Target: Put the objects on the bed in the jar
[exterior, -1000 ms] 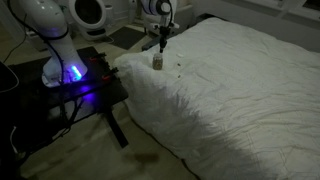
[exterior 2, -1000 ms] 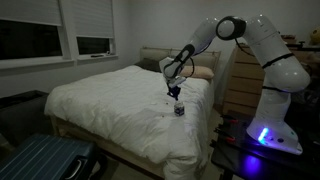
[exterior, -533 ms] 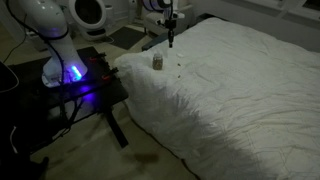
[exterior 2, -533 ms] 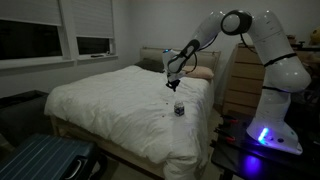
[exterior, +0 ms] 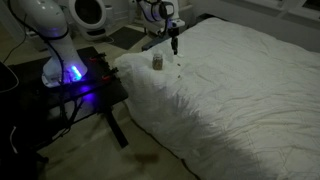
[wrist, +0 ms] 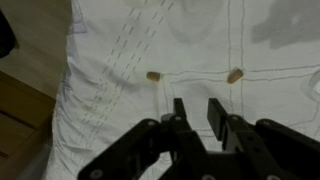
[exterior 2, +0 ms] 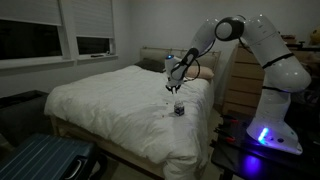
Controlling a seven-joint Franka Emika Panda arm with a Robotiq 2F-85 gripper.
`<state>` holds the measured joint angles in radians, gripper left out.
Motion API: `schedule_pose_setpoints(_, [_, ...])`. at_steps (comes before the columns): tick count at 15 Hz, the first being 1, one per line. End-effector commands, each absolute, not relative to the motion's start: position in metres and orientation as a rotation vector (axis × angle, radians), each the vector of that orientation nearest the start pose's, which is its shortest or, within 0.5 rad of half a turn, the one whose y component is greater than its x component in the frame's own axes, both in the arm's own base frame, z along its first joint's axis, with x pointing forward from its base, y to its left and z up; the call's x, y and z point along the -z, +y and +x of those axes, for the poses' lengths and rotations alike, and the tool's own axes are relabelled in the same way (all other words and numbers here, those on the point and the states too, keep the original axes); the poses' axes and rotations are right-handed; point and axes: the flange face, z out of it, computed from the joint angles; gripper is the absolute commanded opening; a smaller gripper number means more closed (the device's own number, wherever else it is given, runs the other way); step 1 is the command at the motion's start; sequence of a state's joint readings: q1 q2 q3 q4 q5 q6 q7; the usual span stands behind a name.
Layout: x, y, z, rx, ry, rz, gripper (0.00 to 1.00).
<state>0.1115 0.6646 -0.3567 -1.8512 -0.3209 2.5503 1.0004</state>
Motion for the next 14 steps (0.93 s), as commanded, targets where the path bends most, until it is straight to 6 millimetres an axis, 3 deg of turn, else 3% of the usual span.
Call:
schedule_pose_setpoints(1, [-0.17,-0.143,0.64,0.424,1.625,-3.02,0.63])
schedule_pose_setpoints(6, [-0.157,-0.156,0.644,0.561,1.695,-2.816,1.0])
schedule_pose_setpoints(14, [-0.136,-0.195,0.659,0.44,1.737,-2.653,1.0])
